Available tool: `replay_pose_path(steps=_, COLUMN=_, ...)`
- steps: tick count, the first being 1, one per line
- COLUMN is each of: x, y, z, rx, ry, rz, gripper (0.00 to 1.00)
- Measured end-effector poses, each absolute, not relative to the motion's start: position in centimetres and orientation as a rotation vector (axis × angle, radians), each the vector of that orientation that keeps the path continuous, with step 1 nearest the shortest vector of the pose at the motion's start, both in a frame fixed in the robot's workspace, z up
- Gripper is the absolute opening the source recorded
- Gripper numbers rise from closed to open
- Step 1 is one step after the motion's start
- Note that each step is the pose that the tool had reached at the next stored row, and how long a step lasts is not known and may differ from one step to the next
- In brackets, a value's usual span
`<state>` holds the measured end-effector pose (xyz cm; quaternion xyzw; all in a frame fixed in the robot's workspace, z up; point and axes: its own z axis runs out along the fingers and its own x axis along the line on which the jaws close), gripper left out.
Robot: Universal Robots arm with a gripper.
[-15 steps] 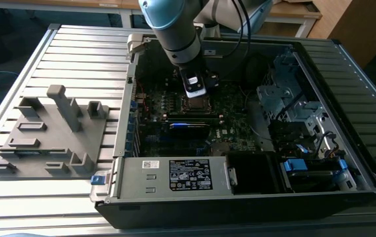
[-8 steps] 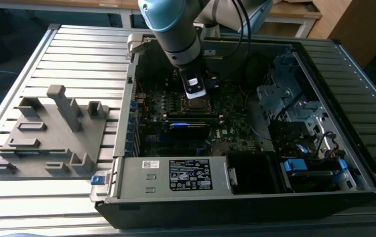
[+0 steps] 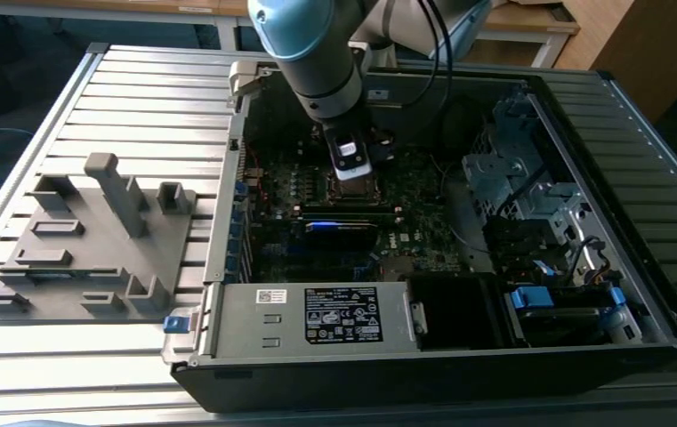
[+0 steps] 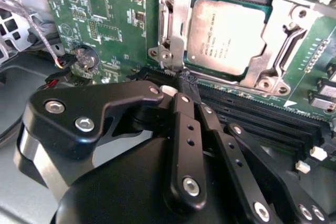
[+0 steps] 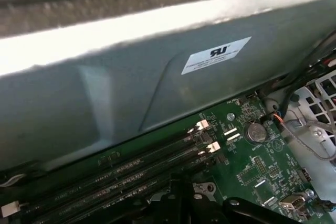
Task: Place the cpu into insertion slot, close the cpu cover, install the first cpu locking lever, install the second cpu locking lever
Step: 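Install the first cpu locking lever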
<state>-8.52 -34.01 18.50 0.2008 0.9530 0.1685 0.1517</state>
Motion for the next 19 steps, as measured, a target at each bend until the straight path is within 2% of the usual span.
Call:
replay_pose_path(steps=13, x=-8.5, y=-34.0, z=20.9, rx=0.577, ry=2.735, rz=0.484, gripper=0.11)
replay_pose_path(steps=19, x=-8.5, y=-33.9, z=20.9, rx=0.58, ry=2.734, rz=0.446, gripper=0.11)
